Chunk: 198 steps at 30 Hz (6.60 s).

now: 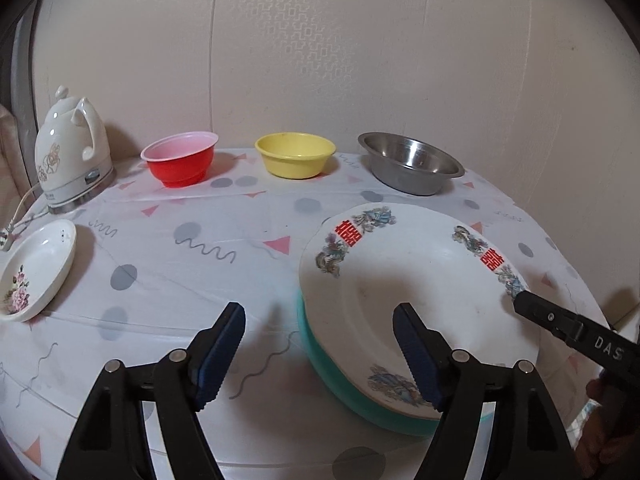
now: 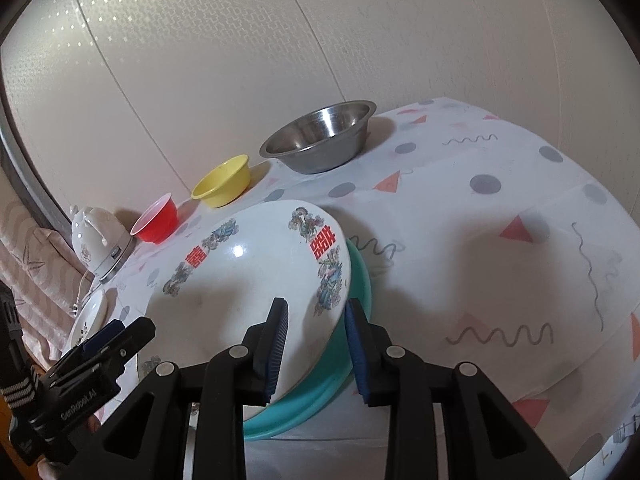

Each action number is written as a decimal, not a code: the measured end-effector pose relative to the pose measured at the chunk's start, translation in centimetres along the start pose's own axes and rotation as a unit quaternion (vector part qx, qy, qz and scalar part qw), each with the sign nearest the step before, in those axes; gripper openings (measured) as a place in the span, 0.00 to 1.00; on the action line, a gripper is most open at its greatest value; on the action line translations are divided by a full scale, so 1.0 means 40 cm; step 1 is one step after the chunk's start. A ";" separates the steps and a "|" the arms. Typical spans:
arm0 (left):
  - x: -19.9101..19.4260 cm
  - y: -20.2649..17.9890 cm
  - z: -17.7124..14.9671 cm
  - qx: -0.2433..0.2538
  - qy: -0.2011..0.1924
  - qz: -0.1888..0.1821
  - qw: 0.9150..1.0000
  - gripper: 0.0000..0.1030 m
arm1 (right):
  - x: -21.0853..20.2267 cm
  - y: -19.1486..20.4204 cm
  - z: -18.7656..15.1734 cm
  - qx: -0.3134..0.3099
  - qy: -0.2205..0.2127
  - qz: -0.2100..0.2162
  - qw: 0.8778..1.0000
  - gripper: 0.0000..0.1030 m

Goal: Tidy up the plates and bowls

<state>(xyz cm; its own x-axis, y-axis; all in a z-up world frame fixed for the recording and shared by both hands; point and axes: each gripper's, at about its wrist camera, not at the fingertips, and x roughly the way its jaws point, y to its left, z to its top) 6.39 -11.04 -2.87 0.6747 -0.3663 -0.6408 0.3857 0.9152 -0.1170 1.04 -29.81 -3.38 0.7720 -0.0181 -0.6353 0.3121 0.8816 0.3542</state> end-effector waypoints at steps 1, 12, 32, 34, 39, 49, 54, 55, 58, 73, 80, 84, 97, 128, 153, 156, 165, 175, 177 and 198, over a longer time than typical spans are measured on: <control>0.001 0.002 0.000 0.000 0.000 0.003 1.000 0.74 | 0.001 0.001 -0.002 -0.001 0.001 0.000 1.000 0.30; 0.021 -0.008 -0.014 0.003 0.022 0.006 1.000 0.75 | 0.014 0.004 -0.008 0.010 0.015 0.008 1.000 0.30; -0.023 0.119 -0.011 -0.038 0.021 0.036 0.998 0.84 | -0.081 0.108 0.031 -0.049 -0.072 -0.058 0.995 0.39; -0.031 0.146 -0.011 -0.045 0.024 0.045 0.998 0.84 | -0.074 0.150 0.034 -0.068 -0.066 -0.051 0.994 0.39; -0.062 0.222 -0.016 -0.062 0.022 0.069 0.995 0.87 | -0.036 0.268 0.028 -0.123 -0.038 -0.033 0.991 0.39; -0.138 0.451 -0.028 -0.139 0.003 0.133 0.981 0.88 | 0.047 0.504 -0.023 -0.214 0.010 0.041 0.976 0.39; -0.158 0.560 -0.033 -0.172 0.001 0.169 0.970 0.88 | 0.129 0.587 -0.055 -0.223 0.051 0.072 0.971 0.39; -0.161 0.585 -0.035 -0.180 0.000 0.174 0.968 0.88 | 0.154 0.600 -0.061 -0.222 0.065 0.075 0.970 0.39; -0.160 0.655 -0.035 -0.202 0.009 0.191 0.961 0.90 | 0.225 0.631 -0.074 -0.215 0.107 0.082 0.967 0.39; -0.142 0.830 -0.049 -0.247 0.017 0.229 0.941 0.91 | 0.389 0.712 -0.078 -0.163 0.141 0.131 0.968 0.39; -0.112 0.848 -0.034 -0.232 0.020 0.212 0.949 0.88 | 0.450 0.773 -0.072 -0.158 0.170 0.162 0.959 0.39; -0.098 0.857 -0.031 -0.233 0.034 0.209 0.949 0.85 | 0.488 0.807 -0.077 -0.148 0.180 0.172 0.957 0.39; -0.081 0.865 -0.022 -0.229 0.050 0.189 0.954 0.39 | 0.534 0.886 -0.103 -0.192 0.190 0.162 0.949 0.23; -0.035 0.724 0.000 -0.130 0.050 0.185 0.973 0.27 | 0.501 0.833 -0.096 -0.207 0.158 0.151 0.954 0.16; -0.040 0.534 0.003 -0.108 0.031 0.124 0.986 0.27 | 0.343 0.651 -0.045 -0.172 0.099 0.122 0.973 0.16; -0.042 0.514 0.009 -0.104 0.027 0.119 0.987 0.27 | 0.323 0.633 -0.038 -0.169 0.093 0.119 0.974 0.16; -0.053 0.438 0.031 -0.088 0.014 0.095 0.991 0.27 | 0.246 0.576 -0.010 -0.158 0.066 0.114 0.979 0.16; -0.064 0.315 0.057 -0.059 0.003 0.061 0.996 0.27 | 0.160 0.479 0.017 -0.136 0.039 0.100 0.985 0.16; -0.062 0.288 0.060 -0.053 0.003 0.051 0.997 0.27 | 0.139 0.448 0.025 -0.130 0.031 0.094 0.986 0.16; 0.032 0.005 0.062 0.019 0.040 -0.015 0.999 0.27 | 0.037 0.139 0.038 -0.039 0.009 0.039 0.998 0.16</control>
<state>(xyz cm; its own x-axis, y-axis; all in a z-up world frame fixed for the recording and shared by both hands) 8.88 -11.74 -1.82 0.6112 -0.3769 -0.6960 0.4294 0.8966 -0.1084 4.77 -25.63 -1.30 0.7822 0.0592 -0.6202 0.2072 0.9141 0.3486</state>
